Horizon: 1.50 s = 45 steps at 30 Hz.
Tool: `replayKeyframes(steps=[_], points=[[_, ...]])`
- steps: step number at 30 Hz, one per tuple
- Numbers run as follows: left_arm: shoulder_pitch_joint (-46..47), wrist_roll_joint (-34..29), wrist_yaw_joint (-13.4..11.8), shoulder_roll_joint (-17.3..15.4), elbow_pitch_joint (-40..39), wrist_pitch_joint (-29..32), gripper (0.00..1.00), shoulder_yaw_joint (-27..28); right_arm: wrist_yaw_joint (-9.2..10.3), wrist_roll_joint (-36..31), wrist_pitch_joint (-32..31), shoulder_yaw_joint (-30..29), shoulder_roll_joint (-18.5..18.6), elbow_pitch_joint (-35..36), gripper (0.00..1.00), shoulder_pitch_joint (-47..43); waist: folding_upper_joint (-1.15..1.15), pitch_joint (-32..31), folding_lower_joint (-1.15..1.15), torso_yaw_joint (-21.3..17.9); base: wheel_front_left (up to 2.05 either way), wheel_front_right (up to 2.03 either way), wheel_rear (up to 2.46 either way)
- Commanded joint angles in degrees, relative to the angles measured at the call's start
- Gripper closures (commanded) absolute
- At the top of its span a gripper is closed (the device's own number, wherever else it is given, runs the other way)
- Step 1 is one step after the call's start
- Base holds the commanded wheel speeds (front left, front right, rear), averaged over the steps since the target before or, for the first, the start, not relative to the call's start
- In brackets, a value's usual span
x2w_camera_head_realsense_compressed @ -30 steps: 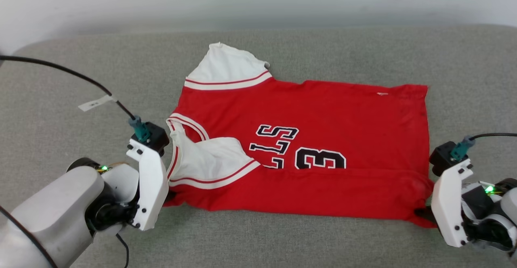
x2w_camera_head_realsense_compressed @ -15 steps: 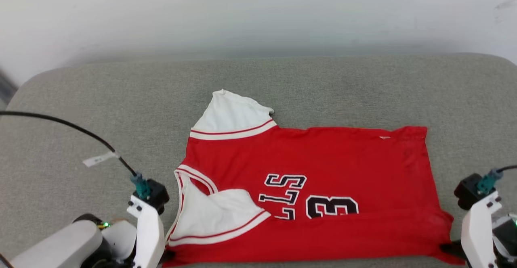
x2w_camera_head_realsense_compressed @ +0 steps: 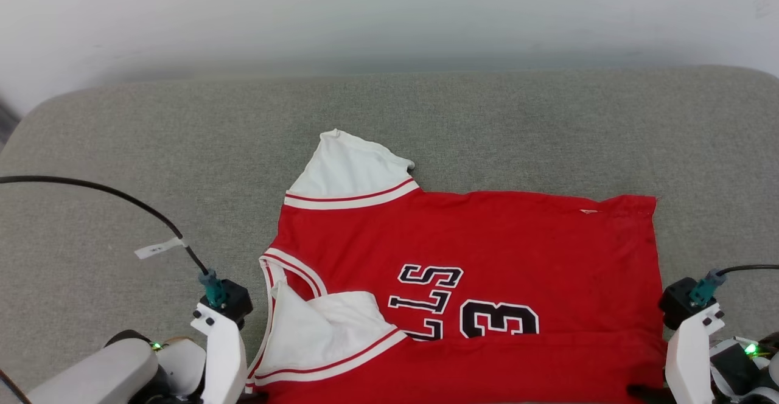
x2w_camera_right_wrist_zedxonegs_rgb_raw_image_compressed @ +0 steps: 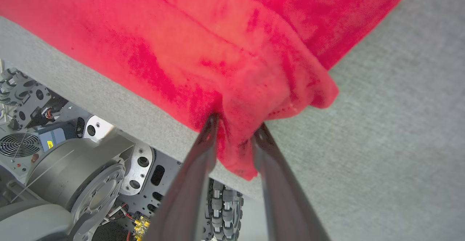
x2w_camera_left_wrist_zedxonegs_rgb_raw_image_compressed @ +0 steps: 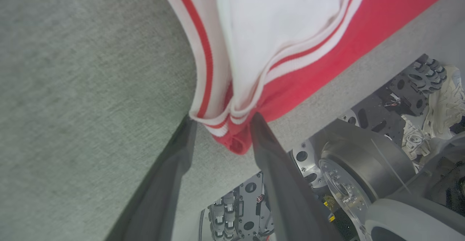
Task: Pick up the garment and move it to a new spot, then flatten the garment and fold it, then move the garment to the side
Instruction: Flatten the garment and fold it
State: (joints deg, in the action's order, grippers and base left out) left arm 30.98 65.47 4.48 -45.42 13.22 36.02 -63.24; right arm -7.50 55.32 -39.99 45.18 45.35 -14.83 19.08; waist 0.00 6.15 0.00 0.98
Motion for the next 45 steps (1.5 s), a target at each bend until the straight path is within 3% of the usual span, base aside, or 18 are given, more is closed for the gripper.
replayKeyframes(steps=[1,11,15,23,32,37,45], points=[[1.2,-1.2,0.3,-1.2,0.5,0.0,0.0,0.0,0.02,-0.4,1.6,-0.9,-0.1,0.3,0.0,0.7,0.0,-0.7,0.0,0.0,0.0,0.0,0.0],[7.7,-2.8,0.0,-3.8,-1.6,-3.4,0.0,4.5,0.02,-4.5,15.0,-7.0,0.2,4.7,0.0,2.2,0.0,-2.2,0.0,-0.7,0.0,0.0,0.0],[11.2,-5.0,-0.7,-3.1,-1.1,-6.7,0.0,6.9,0.02,-9.2,24.0,-12.4,-2.4,6.9,0.0,2.0,0.0,-1.1,0.0,-1.6,0.0,0.0,0.0],[19.3,-9.1,-1.9,0.0,3.2,-10.0,0.0,9.3,0.05,-24.9,40.6,-28.8,-13.5,10.5,0.0,-2.2,0.0,3.6,0.0,-4.3,0.0,0.0,0.0],[29.6,-11.4,-0.8,4.1,10.4,-9.4,0.0,10.7,0.02,-37.4,49.7,-43.2,-27.9,19.7,0.0,-10.5,0.0,11.7,0.0,-7.1,0.0,0.0,0.0],[36.1,-9.6,0.1,5.0,14.3,-3.4,0.0,11.5,0.02,-41.7,50.4,-45.1,-32.1,24.2,0.0,-13.8,0.0,16.2,0.0,-8.9,0.0,0.0,0.0],[45.6,-5.9,0.8,5.1,17.9,12.2,0.0,11.0,0.02,-44.1,50.2,-43.4,-34.0,26.6,0.0,-12.4,0.0,23.1,0.0,-12.0,0.0,0.0,0.0]])
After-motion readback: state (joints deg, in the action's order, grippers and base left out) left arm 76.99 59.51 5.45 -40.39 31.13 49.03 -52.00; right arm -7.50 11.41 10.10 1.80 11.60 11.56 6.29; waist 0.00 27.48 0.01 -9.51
